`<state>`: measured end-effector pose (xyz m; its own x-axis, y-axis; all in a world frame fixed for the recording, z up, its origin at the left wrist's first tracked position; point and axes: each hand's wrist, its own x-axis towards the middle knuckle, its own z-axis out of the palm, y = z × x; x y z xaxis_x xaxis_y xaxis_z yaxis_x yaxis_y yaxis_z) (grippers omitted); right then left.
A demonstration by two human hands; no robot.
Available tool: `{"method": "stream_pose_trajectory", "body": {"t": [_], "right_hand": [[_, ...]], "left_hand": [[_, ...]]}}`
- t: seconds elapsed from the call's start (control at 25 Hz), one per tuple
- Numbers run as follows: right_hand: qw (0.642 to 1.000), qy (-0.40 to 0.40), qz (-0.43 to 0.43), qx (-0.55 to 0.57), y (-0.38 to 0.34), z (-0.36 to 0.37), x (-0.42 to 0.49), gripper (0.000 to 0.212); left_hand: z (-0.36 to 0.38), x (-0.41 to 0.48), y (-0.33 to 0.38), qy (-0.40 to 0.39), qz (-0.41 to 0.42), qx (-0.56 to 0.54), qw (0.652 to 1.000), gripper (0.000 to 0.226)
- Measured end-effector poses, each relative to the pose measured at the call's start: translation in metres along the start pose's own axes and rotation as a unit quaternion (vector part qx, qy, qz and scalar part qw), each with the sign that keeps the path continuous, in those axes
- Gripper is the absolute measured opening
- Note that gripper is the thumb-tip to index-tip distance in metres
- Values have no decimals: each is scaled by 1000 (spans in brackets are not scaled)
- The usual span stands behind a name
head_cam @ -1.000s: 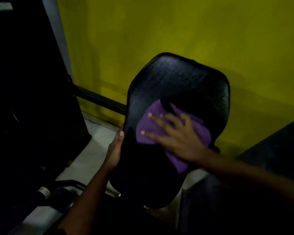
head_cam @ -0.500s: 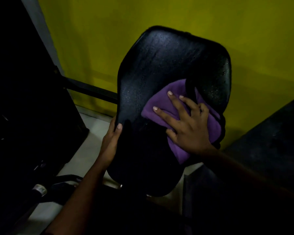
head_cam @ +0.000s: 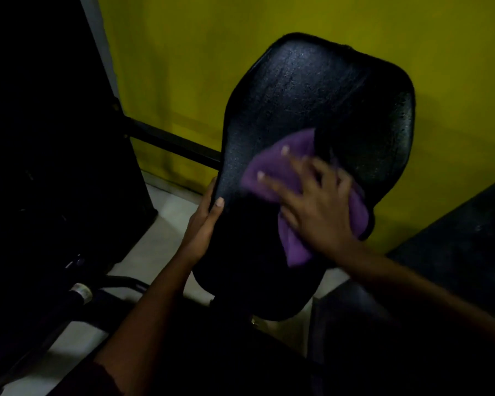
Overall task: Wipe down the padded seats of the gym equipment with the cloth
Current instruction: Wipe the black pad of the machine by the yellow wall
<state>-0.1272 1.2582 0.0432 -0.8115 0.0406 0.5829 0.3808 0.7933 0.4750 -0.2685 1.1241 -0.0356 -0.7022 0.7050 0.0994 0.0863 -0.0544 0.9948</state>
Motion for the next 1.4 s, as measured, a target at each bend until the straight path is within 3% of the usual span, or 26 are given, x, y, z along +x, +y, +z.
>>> {"method": "stream_pose_trajectory", "body": {"t": [0.12,0.44,0.64,0.72,0.84,1.08,1.4], "right_hand": [[998,-21,52,8,3,4,46,67],[998,-8,-58,17,-72,36,-15,67],[992,9,-122,34,-121,61,-89,58],[990,1,-132,54,-140,65,-115,42],[986,20,-115,122,-129,44,-112,32],[1000,0,12,28,-6,8,-52,61],[999,36,35,15,-54,33,-106,61]], "left_hand": [[-3,-8,-15,2,-17,-34,999,76],[-5,-25,-32,15,-52,-192,980,52],[-10,-24,-33,22,-55,-178,982,53],[-13,-23,-33,9,-64,-135,989,69],[-9,-30,-36,7,-67,-67,995,75],[-4,-33,-40,36,-56,-23,997,71],[-1,-42,-68,62,-57,-77,993,66]]}}
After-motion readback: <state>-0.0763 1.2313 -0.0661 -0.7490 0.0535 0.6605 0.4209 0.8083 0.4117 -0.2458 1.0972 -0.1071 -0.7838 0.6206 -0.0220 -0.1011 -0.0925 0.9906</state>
